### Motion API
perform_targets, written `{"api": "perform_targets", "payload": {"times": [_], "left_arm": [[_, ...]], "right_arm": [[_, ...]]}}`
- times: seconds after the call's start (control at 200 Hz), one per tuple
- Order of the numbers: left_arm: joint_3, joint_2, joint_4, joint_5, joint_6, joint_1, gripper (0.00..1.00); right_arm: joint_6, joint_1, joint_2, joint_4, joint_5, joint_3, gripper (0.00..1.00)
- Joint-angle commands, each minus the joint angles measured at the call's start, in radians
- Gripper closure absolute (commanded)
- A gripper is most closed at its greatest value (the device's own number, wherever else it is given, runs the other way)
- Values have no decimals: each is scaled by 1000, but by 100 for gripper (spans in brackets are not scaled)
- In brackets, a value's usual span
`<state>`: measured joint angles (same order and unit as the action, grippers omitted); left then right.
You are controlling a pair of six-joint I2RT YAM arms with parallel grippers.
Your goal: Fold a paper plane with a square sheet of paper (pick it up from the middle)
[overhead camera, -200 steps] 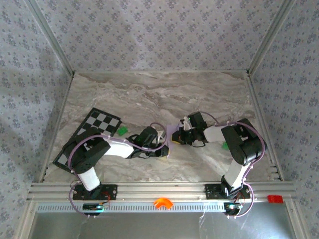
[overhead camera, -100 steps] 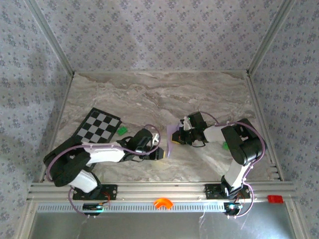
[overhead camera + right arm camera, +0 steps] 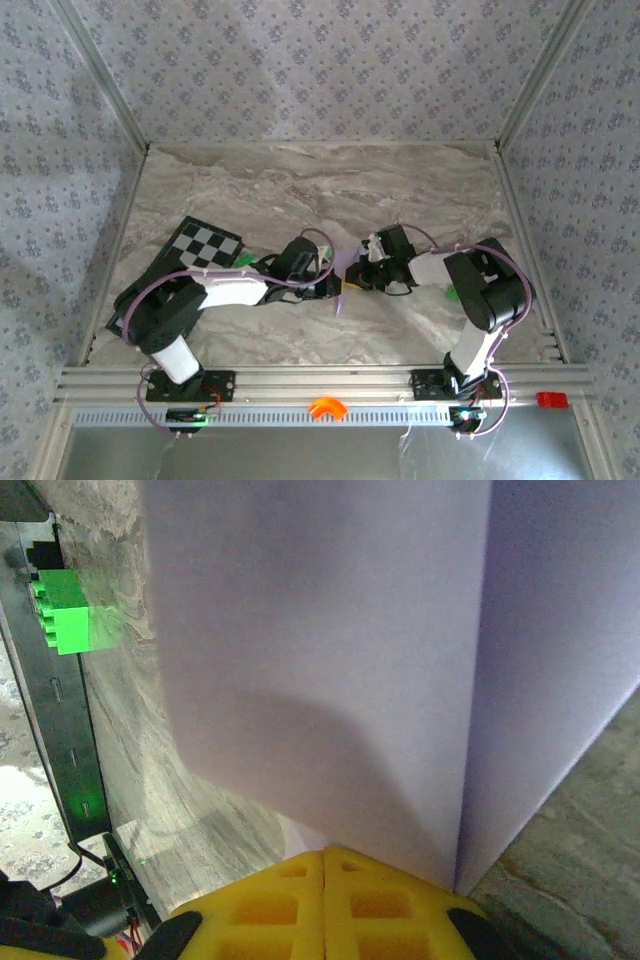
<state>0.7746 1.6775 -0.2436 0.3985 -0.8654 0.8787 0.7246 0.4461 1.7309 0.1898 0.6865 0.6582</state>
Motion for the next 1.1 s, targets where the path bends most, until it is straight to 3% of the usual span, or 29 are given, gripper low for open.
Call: {"api": "perform_targets", "payload": {"times": [0.0, 0.385, 0.62, 0.8, 1.094], "left_arm": [[64, 52, -16, 88, 5, -1, 99], [137, 163, 68, 100, 56, -1, 100], [61, 163, 79, 79, 62, 5, 100], [5, 149, 77, 74, 60, 33, 100], [-54, 41, 188, -38, 68, 75, 100]], "right_arm": [[-6, 7, 73, -107, -143, -38, 93], [-2, 8, 81, -105, -142, -37, 93], [-7, 9, 84, -105, -142, -42, 93], [-7, 7, 87, -107, -147, -45, 93], [-8, 6, 85, -115, -155, -48, 93]]}}
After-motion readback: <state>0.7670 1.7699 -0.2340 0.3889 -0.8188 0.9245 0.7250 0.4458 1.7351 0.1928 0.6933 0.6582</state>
